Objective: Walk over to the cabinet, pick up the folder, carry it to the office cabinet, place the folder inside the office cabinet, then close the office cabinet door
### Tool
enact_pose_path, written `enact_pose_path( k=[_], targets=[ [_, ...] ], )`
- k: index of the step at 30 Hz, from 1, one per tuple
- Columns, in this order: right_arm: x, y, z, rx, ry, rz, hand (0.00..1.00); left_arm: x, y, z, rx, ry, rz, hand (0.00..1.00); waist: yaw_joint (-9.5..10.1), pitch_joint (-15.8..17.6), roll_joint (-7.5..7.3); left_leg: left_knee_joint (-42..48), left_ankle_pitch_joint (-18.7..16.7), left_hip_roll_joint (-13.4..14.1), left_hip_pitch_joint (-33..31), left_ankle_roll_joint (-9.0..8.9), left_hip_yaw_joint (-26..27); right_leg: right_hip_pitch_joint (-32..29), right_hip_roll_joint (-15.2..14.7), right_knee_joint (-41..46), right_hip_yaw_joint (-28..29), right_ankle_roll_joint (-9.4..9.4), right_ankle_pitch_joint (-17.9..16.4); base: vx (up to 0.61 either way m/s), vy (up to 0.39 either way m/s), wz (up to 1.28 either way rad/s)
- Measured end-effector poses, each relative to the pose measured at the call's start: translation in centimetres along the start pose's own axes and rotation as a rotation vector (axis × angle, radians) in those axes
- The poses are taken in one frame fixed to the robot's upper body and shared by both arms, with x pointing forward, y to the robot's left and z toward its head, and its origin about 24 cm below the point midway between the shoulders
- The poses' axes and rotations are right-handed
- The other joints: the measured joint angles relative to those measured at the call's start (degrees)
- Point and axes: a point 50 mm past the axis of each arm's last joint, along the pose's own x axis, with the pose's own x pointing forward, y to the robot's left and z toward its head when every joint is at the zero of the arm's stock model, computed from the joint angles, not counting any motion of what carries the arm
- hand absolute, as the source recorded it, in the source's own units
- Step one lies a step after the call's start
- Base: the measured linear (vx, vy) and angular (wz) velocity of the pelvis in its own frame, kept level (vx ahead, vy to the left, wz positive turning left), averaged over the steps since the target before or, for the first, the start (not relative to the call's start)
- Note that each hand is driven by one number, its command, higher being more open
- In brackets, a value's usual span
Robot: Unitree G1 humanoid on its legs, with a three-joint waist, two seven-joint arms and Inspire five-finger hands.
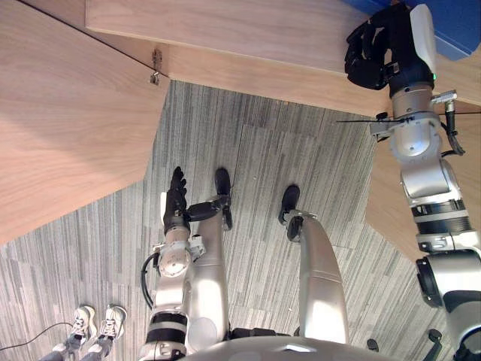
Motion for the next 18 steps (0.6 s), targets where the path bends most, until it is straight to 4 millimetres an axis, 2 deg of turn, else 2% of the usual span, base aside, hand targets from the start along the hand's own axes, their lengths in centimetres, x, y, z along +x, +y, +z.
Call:
enact_pose_path(
  k=[7,10,18],
  targets=[
    [1.9,-1.1,0.7,0.003,0.011,-0.074,0.0,1.0,-0.5,-0.4,0.001,0.033,0.015,1.0,-0.43,0.07,-0.12,-0.02,-0.01,0.01,-0.24,0.02,0.23,0.07,-0.15,-0.63,-0.04,0.36,0.47,0.0,0.0,0.0],
    [2.8,-1.4,1.3,0.039,0.021,-0.126,0.0,1.3,-0.1,-0.7,-0.007,0.047,0.044,1.0,-0.76,0.1,-0.18,-0.06,0.04,-0.01,-0.44,0.1,0.23,0.07,-0.16,-1.03,-0.08,0.47,0.79,0.0,0.0,0.0],
    [4.7,-3.5,0.7,0.25,0.146,-0.295,0.0,1.7,-0.2,-1.5,-0.036,0.1,0.077,1.0,-1.11,0.11,-0.19,-0.91,0.73,-0.61,-0.43,1.15,0.76,0.14,-0.74,-2.21,0.07,0.96,1.93,0.0,0.0,0.0]
  ],
)
